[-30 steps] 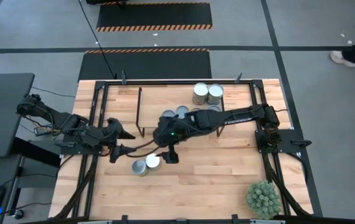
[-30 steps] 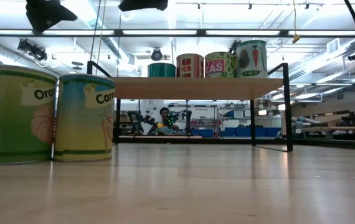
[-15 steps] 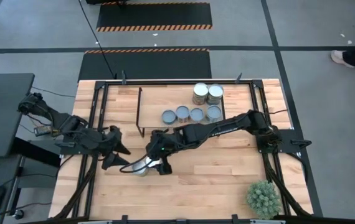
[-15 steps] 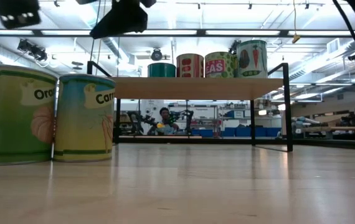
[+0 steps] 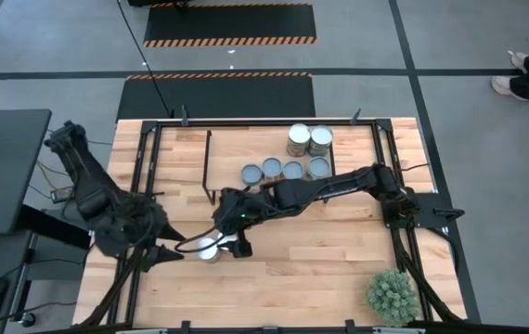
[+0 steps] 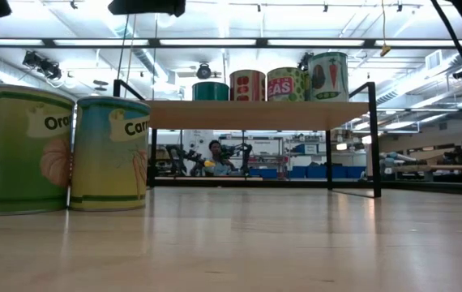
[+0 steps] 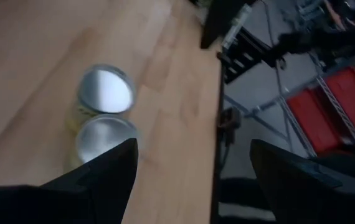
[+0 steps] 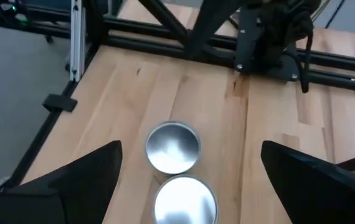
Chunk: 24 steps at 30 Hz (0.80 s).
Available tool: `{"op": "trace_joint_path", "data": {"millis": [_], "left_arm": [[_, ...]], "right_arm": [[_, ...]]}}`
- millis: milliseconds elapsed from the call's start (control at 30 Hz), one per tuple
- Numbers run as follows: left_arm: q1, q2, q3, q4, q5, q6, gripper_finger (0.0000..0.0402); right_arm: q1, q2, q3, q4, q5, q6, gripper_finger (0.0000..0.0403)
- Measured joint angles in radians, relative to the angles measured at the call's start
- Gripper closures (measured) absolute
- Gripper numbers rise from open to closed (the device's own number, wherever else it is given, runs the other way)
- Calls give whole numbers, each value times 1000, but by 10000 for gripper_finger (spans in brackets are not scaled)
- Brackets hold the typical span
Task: Pick and place cans onto a shelf
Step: Put the canned carrots on the shelf
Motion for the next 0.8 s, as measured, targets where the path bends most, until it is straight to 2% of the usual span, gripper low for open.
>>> {"op": "trace_joint_path", "data": {"millis": [133,367,667,800], "left_arm": [[-98,4,-1,-99,-124,-127,89],[-194,33,-2,-198,-237,-304,89],[-220,83,-2,-194,-268,-431,89],[-219,87,-2,-160,-269,-440,89]], "right_arm": [[0,29,-2,6,-1,-44,12],[0,87,0,1,-45,-90,12],[6,134,-2,-25,-49,-218,12],[5,150,-2,-11,-44,-243,12]]}}
